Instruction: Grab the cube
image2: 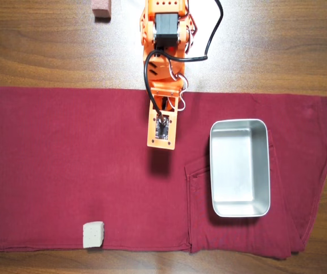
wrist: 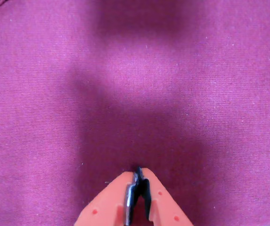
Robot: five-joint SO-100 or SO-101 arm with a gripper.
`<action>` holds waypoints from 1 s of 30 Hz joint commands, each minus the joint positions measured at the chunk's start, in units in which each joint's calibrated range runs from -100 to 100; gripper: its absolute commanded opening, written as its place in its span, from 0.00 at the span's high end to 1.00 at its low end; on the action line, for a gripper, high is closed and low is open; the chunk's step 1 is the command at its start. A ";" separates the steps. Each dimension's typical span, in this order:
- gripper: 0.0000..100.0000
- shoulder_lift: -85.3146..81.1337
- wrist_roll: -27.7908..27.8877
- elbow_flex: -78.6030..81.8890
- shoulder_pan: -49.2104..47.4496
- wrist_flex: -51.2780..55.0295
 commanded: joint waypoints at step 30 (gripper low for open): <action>0.60 135.40 -0.88 -135.09 35.71 -18.70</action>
